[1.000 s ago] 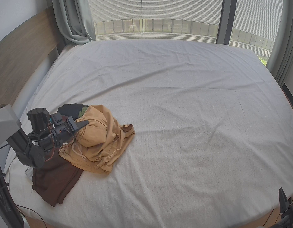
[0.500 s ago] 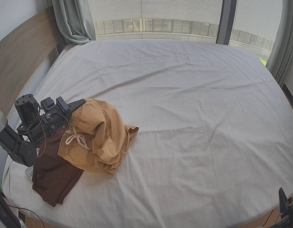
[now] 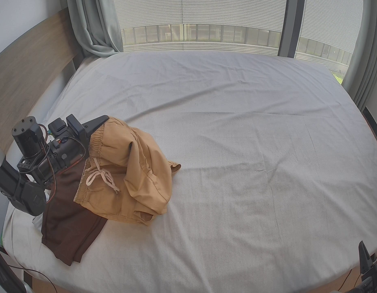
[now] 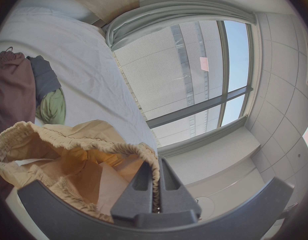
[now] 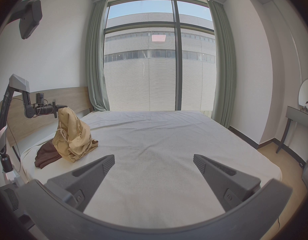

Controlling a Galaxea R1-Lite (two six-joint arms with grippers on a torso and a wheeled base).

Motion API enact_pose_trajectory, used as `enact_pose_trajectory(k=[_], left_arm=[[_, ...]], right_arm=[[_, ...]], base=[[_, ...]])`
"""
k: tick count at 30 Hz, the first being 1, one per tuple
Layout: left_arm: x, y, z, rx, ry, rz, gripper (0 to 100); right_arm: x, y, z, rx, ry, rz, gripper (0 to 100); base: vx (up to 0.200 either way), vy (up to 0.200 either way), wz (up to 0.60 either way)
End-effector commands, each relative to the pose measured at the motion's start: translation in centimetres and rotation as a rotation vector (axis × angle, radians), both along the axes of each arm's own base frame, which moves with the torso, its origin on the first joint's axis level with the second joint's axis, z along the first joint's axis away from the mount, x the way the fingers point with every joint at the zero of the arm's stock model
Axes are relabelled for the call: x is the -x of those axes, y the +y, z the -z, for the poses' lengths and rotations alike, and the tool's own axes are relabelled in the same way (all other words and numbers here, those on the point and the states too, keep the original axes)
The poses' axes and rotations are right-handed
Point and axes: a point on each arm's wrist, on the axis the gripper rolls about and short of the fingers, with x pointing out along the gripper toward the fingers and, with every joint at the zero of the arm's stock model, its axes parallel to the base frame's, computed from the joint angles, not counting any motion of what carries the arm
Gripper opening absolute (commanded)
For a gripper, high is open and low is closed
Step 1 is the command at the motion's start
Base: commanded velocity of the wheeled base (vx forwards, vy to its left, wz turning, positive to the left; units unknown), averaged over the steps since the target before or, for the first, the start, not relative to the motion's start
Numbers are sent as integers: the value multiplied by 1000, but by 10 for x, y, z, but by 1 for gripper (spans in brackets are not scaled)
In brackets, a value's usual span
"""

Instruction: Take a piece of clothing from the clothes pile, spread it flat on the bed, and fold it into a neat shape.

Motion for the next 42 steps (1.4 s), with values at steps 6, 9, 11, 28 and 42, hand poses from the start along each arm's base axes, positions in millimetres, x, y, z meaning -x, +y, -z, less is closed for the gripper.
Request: enact_pose_trajectory(k=[6,9,11,28,42], left_arm=[[7,-21,-7,82,-15,-7,0],[11,-28,-11,107,-14,-2,0],[14,-30,-16,128,-18,4,0],[37,-38,-50,184,-96,45,0],[49,-58,-63,215,-127,82,0]], right_arm=[[0,0,5,0,2,-1,100],[0,0,5,0,2,-1,100],[0,0,5,0,2,-1,100],[0,0,5,0,2,-1,100],[0,0,5,0,2,-1,100]], base=[[0,0,0],[0,0,0],[0,0,0],[0,0,0],[0,0,0]])
